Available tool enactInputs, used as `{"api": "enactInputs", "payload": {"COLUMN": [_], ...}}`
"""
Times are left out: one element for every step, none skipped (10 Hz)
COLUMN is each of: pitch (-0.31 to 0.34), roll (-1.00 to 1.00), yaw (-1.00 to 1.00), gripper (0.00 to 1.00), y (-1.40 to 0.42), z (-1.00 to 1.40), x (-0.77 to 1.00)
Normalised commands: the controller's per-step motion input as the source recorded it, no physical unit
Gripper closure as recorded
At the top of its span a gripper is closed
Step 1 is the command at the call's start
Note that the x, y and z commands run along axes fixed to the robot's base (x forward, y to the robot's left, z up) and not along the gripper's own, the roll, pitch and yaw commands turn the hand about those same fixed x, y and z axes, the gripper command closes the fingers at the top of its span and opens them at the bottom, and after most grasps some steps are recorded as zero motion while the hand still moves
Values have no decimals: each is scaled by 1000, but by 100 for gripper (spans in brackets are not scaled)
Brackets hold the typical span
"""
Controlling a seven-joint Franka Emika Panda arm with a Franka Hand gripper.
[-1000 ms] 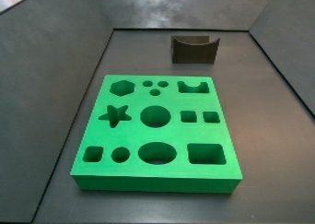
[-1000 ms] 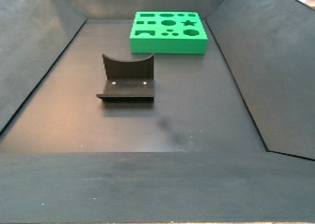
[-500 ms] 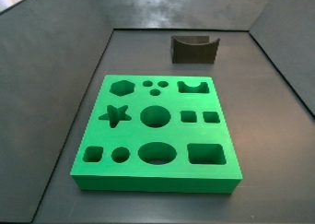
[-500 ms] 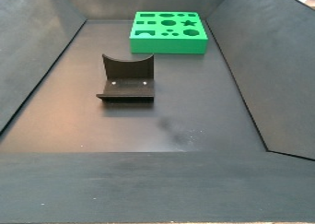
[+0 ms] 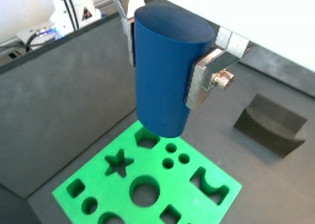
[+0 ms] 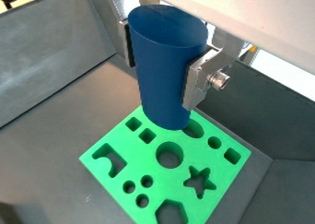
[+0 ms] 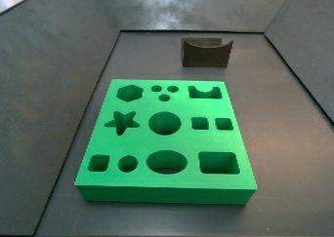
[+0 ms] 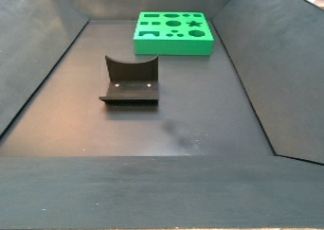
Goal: Pick up the oval object. Move up. Move to above the board. Insert the oval object.
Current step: Insert the oval object.
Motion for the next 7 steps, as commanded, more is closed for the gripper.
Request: {"api": "enactInputs", "payload": {"pitch": [-154,-131,-120,-94,-20,0,0], "roll": [110,160,200,196,219,247,266], "yaw": [0,0,0,-74,-97,-97,-91], "gripper": [100,100,100,100,100,100,100], "y": [-374,-437,-463,-431,-417,-414,-431], "z": [-426,-406,-374,-334,-297,-314,-340], "x": [0,23,49,89,237,226,254]}}
